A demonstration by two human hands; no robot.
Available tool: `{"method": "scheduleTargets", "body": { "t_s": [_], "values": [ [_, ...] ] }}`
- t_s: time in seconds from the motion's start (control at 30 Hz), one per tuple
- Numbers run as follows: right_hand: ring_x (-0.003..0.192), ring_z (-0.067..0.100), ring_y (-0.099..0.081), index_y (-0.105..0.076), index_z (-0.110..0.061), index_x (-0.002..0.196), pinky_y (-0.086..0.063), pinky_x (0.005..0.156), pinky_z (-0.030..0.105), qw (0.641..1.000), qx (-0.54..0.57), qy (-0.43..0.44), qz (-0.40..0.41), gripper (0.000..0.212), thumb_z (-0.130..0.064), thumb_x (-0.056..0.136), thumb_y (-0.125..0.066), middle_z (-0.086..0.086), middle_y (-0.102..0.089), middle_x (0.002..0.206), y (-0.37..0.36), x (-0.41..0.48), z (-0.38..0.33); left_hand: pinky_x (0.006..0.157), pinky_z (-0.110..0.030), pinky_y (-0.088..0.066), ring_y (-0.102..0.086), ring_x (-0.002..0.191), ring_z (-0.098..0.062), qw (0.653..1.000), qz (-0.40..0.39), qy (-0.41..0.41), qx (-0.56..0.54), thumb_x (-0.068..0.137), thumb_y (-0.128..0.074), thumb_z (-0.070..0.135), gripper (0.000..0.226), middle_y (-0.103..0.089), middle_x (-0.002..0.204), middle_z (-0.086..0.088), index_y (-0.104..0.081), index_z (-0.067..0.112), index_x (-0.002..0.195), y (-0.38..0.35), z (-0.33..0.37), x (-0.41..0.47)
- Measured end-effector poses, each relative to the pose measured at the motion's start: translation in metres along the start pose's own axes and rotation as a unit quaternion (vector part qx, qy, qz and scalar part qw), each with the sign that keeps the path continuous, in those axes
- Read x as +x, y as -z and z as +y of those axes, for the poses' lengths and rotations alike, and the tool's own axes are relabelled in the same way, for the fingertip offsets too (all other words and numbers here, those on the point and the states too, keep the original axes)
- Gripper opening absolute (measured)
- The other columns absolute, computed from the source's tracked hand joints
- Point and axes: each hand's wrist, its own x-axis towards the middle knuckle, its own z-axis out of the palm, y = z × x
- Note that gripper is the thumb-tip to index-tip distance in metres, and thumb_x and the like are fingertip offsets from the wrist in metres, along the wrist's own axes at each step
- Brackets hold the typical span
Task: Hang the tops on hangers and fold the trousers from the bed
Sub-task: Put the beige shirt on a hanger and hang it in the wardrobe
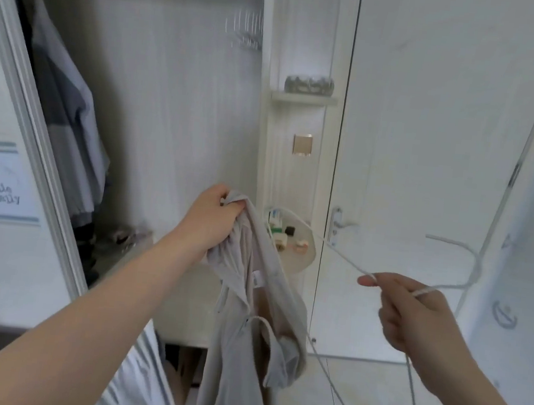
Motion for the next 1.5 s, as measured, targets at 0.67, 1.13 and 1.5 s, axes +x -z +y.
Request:
{"method": "scheduleTargets", "body": {
  "t_s": [0.67, 1.13, 1.5],
  "values": [
    [0.05, 0.017, -0.056, -0.072, -0.037, 0.091, -0.046, 0.051, 0.032, 0.944, -0.328, 0.017, -0.014, 0.025, -0.043, 0.099, -0.049, 0.0, -0.066, 0.06, 0.016, -0.155, 0.057, 0.064, -0.031, -0.054, -0.063, 0.068, -0.012, 0.983, -0.177, -0.005, 0.041, 0.083, -0.076, 0.024, 0.015, -0.065, 0.074, 0.002, -0.061, 0.022, 0.082, -0.088, -0.034, -0.163],
    [0.053, -0.004, -0.051, -0.069, -0.041, 0.072, -0.036, 0.053, 0.005, 0.993, -0.103, 0.055, 0.006, 0.045, -0.009, 0.099, -0.053, -0.024, -0.056, 0.054, 0.0, -0.151, 0.084, 0.075, -0.036, -0.061, -0.069, 0.084, -0.009, 0.93, -0.314, -0.14, 0.129, 0.094, -0.063, 0.043, 0.015, -0.071, 0.089, 0.016, -0.071, 0.031, 0.1, -0.08, -0.015, -0.204],
    [0.052, 0.006, -0.043, -0.06, -0.031, 0.07, -0.036, 0.054, 0.023, 0.99, -0.131, 0.054, -0.015, 0.023, -0.025, 0.092, -0.053, -0.011, -0.048, 0.054, 0.015, -0.139, 0.079, 0.062, -0.038, -0.04, -0.05, 0.067, -0.017, 0.844, -0.357, -0.289, 0.277, 0.101, -0.038, 0.048, 0.027, -0.054, 0.073, 0.008, -0.046, 0.027, 0.087, -0.111, -0.042, -0.228]
  ]
}}
